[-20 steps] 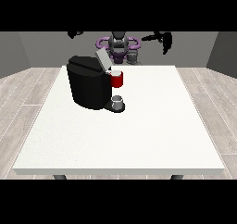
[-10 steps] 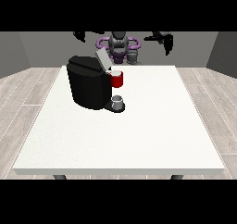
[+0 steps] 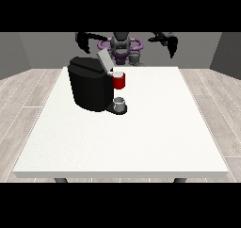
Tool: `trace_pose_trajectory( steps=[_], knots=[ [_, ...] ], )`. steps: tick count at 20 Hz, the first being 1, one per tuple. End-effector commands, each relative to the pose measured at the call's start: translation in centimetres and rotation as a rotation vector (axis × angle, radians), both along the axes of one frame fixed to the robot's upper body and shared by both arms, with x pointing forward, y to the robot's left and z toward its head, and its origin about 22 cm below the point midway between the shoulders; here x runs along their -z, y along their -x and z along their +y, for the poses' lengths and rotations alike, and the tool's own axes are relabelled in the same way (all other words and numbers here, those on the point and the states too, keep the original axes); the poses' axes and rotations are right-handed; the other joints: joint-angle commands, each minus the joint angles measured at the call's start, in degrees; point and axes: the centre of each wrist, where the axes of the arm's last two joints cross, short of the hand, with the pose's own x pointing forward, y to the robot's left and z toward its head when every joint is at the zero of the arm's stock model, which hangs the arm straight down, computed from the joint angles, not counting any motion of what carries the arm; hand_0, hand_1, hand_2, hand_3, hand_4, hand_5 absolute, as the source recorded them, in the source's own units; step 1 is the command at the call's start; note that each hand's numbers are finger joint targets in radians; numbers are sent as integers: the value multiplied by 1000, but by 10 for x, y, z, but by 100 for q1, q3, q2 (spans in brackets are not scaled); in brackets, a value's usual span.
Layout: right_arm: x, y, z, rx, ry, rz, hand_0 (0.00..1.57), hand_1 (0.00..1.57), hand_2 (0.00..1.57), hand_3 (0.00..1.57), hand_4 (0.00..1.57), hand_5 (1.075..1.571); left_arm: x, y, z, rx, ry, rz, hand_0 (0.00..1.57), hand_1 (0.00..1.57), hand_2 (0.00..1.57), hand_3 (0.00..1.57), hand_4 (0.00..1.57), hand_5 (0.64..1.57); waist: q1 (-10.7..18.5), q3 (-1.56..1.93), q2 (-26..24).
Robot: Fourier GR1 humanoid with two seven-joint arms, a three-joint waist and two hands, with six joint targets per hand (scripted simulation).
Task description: Insert the coffee pod into the coffee machine and close the lid
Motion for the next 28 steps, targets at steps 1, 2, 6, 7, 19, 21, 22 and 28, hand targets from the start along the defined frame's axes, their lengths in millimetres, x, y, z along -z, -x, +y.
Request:
trace_pose_trajectory(
  steps=[1, 2, 6, 7, 19, 21, 22, 28],
  knots=[
    [-9, -18, -22, 40, -28, -48, 0, 0, 0, 0, 0, 1571, -2, 14, -7, 21, 43, -47, 0, 0, 0, 0, 0, 1571, 217, 1, 381],
    [-22, -26, 12, 0, -7, -45, 0, 0, 0, 0, 0, 1571, -7, 10, 7, -36, 22, -71, 0, 0, 0, 0, 0, 1571, 72, -1, 448],
    [10, -24, 8, -2, 27, -2, 0, 0, 0, 0, 0, 1571, -3, 31, -25, 10, -14, -40, 0, 0, 0, 0, 0, 1571, 98, 0, 401],
    [1, -28, -6, 12, 20, -19, 0, 0, 0, 0, 0, 1571, -27, 20, 20, -13, -16, -53, 0, 0, 0, 0, 0, 1571, 140, 0, 529],
    [-31, -60, 34, -69, 52, -51, 0, 0, 0, 0, 0, 1571, -25, 30, 11, -71, -6, -84, 0, 0, 0, 0, 0, 1571, -141, -1, 828],
    [-25, -54, 46, -127, 59, -54, 0, 0, 0, 0, 0, 1571, -28, 26, 35, -96, -8, -88, 0, 0, 0, 0, 0, 1571, -300, -2, 833],
    [-16, -57, 33, -64, 79, -34, 0, 0, 0, 0, 0, 1571, -22, 42, 1, -43, -9, -77, 0, 0, 0, 0, 0, 1571, 12, -1, 748],
    [-27, -63, 52, -138, 74, -72, 0, 0, 0, 0, 0, 1571, -33, 27, 29, -111, -37, -89, 0, 0, 0, 0, 0, 1571, -225, -1, 950]
  ],
)
